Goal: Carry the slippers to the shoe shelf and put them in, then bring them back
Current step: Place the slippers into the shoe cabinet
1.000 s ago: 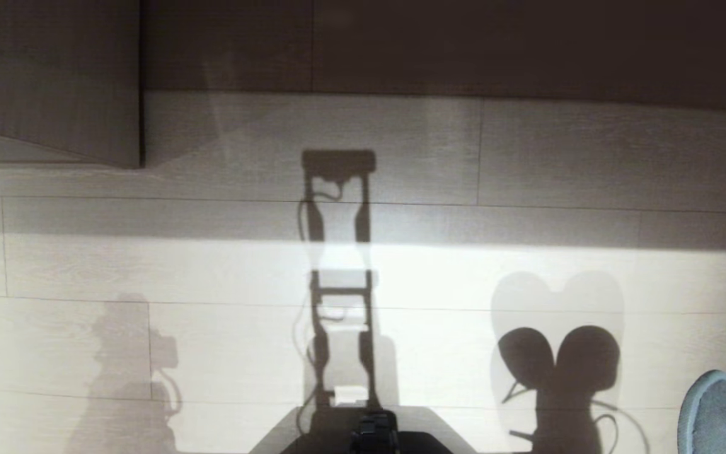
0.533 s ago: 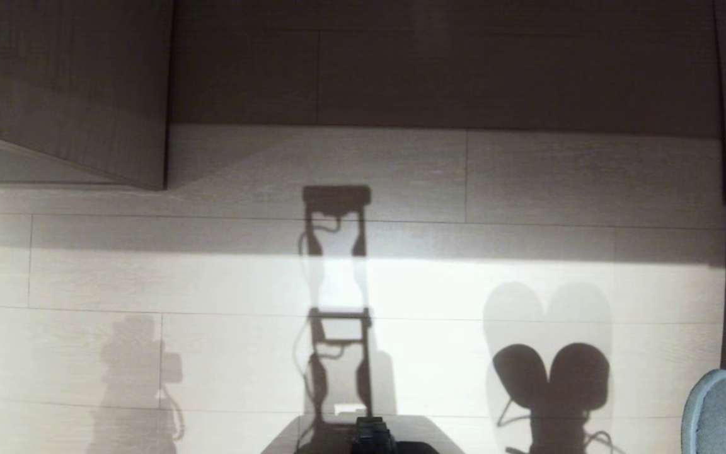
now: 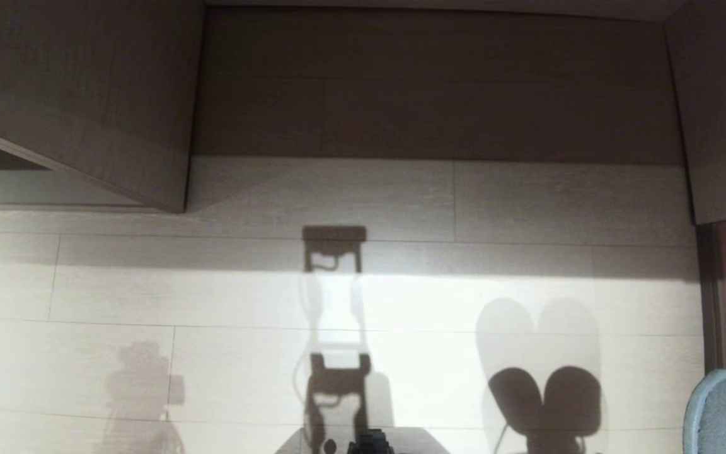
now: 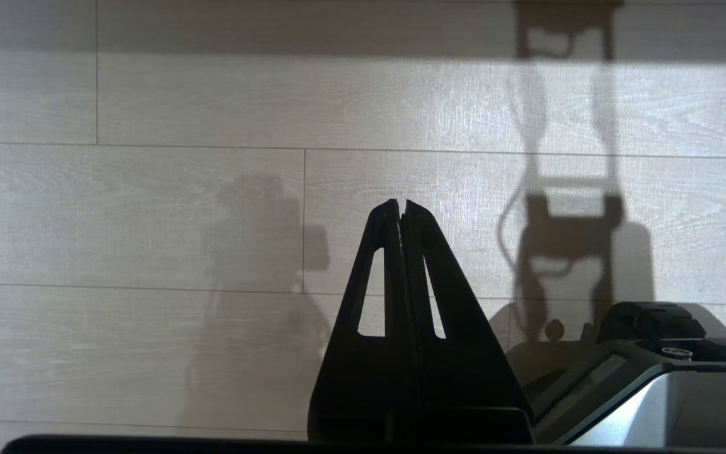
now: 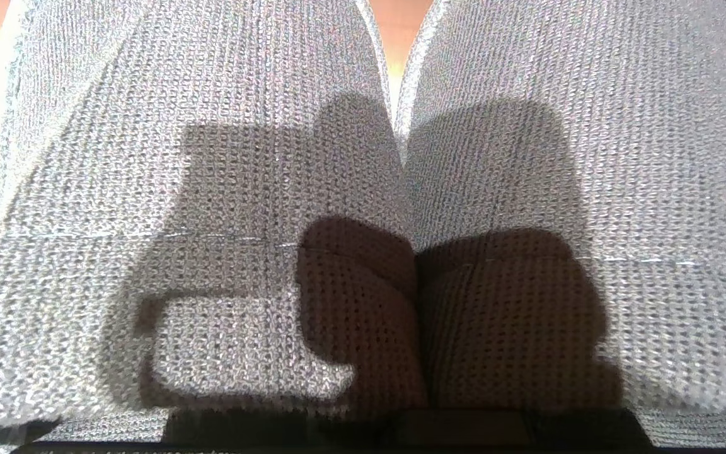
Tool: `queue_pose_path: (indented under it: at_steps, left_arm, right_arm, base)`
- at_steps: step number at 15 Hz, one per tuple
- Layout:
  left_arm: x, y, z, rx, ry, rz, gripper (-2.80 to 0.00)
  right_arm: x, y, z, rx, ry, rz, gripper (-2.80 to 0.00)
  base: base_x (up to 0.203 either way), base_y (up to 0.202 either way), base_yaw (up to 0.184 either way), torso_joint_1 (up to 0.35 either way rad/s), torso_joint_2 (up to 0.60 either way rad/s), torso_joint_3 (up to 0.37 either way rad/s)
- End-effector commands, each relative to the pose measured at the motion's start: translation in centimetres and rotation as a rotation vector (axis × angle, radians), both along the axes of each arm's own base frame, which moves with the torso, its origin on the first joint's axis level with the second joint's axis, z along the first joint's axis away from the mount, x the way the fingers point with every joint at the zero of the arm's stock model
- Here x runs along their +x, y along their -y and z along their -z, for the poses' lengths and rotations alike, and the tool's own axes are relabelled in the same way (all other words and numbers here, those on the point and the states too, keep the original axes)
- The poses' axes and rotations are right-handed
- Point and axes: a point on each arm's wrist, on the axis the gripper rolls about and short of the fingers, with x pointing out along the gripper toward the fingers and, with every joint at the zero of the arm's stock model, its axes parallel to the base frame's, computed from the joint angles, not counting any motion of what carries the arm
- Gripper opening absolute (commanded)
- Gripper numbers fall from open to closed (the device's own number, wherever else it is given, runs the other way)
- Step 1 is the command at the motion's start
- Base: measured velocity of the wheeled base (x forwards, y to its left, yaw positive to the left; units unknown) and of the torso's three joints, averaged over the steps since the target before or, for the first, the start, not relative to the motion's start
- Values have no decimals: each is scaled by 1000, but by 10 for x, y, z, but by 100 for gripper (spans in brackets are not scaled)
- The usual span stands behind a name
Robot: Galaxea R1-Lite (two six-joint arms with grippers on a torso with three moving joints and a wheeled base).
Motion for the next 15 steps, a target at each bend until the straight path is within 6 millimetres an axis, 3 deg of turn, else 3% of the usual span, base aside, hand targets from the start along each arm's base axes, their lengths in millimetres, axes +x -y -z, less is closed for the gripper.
queue_pose_path:
  at_steps: [1, 15]
  left_arm:
    - [0, 0, 0, 1, -1, -1, -280]
    - [0, 0, 0, 1, 1, 0, -280]
  right_arm:
    - [0, 0, 0, -1, -4, 0, -280]
    - [0, 0, 0, -1, -4, 0, -280]
  base:
    - [0, 0, 0, 3, 2, 207]
    - [0, 0, 0, 2, 2, 204]
